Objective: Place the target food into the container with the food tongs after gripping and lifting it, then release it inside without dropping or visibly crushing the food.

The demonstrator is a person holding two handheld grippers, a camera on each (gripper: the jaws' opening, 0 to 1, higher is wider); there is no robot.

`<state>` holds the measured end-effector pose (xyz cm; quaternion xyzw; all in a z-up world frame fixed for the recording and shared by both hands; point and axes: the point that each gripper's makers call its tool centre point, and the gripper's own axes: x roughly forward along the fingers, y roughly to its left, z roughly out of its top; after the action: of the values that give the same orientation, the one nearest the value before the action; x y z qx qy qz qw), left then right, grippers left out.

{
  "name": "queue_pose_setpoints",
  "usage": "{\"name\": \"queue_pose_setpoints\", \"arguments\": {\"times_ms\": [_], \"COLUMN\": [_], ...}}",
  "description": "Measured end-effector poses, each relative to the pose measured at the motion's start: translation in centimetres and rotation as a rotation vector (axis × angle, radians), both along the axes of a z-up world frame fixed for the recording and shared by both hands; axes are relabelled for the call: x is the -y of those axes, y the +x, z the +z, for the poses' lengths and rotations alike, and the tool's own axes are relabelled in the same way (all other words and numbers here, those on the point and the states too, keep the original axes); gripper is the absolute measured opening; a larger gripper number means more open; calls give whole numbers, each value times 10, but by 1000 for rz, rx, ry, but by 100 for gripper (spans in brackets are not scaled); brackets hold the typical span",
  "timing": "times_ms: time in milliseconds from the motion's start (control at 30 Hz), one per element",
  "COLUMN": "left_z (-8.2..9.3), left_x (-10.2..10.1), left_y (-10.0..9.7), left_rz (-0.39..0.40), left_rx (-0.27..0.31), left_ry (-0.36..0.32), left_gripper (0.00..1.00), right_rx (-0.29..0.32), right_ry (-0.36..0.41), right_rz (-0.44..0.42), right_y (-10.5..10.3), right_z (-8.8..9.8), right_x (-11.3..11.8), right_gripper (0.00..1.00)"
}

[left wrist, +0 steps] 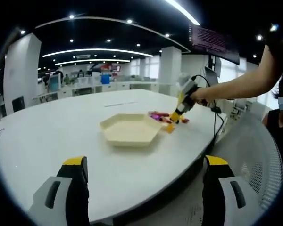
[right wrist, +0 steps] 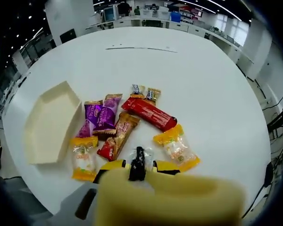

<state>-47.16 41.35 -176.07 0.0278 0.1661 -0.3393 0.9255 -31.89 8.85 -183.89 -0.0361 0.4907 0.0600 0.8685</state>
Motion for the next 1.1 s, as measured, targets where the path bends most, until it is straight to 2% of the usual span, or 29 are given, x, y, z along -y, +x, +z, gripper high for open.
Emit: {"name": "queue_pose_setpoints", "arguments": {"times_ms": [300,400,700,767,867,1100], "left_z": [0,1,1,3,1,2], "left_x": [-1,-1,-1,-2,-1,-1], "left_y": [0,0,0,2,1,1], "left_rz": [2,10,4,11,6,8], "left_rx": [-2,3,1,20,3,11], "left_ry": [0,-6,-4,-4,-6,-10], "left_gripper": [97,97,97,99,97,97], "right_rx": [15,40,47,82,103,125], "right_ry": [3,0,3,-15,-5,-14], "right_rz": [1,0,-8,2,-5,3], "right_y": [1,5,3,6,8,10], "right_z": [12,18,25,32,40,56], "right_x": [-2,-2,0,2,2,1], "right_gripper": [21,21,21,21,21,21]}}
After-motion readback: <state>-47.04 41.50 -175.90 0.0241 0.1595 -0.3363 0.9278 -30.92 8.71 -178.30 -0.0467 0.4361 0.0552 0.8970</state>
